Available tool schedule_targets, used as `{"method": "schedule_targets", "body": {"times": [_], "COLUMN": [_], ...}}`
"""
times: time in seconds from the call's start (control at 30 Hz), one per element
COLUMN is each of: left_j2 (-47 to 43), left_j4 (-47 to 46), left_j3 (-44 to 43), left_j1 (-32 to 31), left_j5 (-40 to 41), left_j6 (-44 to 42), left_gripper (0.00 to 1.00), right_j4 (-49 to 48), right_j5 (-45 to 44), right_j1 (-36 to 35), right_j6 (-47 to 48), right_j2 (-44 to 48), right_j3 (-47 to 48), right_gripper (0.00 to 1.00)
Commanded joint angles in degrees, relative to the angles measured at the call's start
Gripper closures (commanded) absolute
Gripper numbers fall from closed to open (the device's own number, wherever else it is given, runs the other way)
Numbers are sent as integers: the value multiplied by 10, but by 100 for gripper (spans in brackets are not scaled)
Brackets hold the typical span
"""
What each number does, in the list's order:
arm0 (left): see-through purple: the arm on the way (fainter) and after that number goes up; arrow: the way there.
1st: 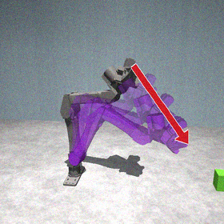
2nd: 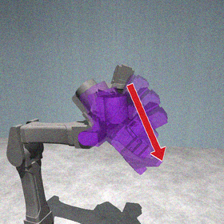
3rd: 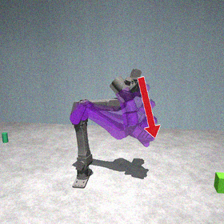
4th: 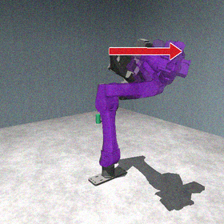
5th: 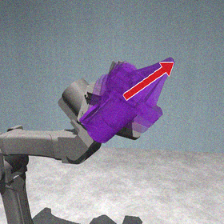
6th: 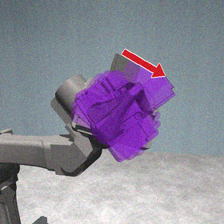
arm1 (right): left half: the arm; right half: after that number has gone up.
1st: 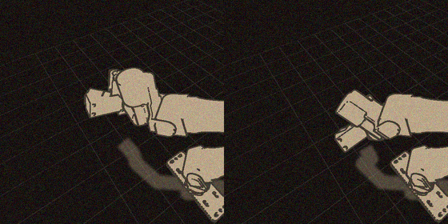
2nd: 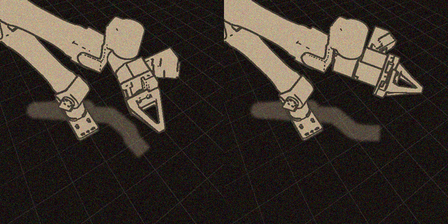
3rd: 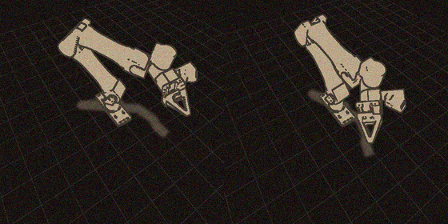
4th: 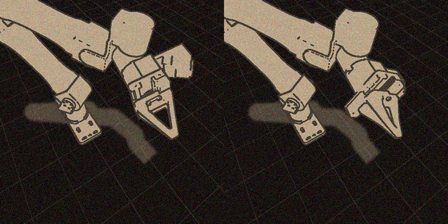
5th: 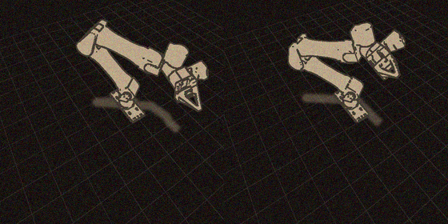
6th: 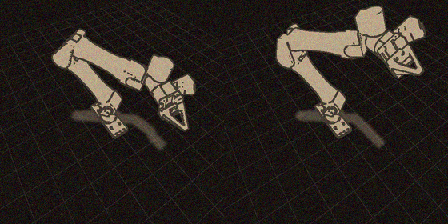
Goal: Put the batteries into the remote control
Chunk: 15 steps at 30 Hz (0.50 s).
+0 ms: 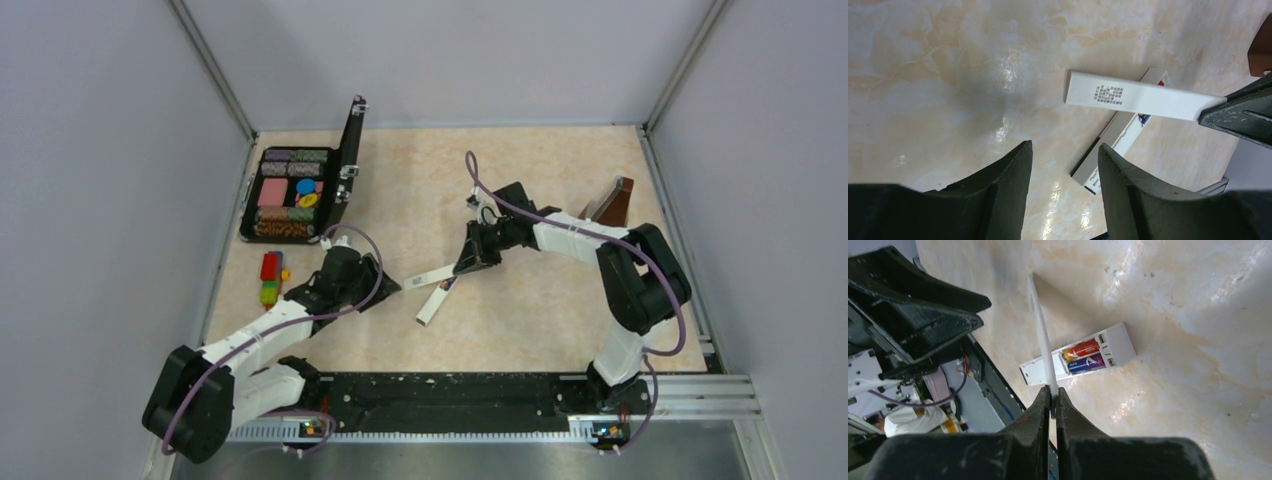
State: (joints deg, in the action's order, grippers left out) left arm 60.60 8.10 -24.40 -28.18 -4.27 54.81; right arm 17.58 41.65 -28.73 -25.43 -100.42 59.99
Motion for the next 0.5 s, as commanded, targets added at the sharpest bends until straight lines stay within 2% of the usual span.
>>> {"method": "schedule_targets", "body": {"times": [0.0, 0.13, 0.23, 0.37, 0.47], "left_j2": [2, 5, 15, 28, 13], "left_j4": [-24, -44, -65, -97, -118], "left_j3": [-2, 8, 15, 25, 25], "left_j1": [3, 3, 2, -16, -59], "left_j5": [-9, -37, -84, -130, -140], "left_j6": [7, 1, -23, -71, -87], "left_gripper": [44, 46, 51, 60, 65], "right_j4": [-54, -97, -105, -63, -10], "right_j5": [-40, -31, -61, -126, -152], "right_j1": [0, 0, 13, 45, 52], "right_j6": [-43, -89, -112, -108, -73], "right_j2": [37, 62, 86, 97, 90], "right_j3": [2, -5, -7, 0, 19], "right_gripper": [100, 100, 100, 100, 100]}}
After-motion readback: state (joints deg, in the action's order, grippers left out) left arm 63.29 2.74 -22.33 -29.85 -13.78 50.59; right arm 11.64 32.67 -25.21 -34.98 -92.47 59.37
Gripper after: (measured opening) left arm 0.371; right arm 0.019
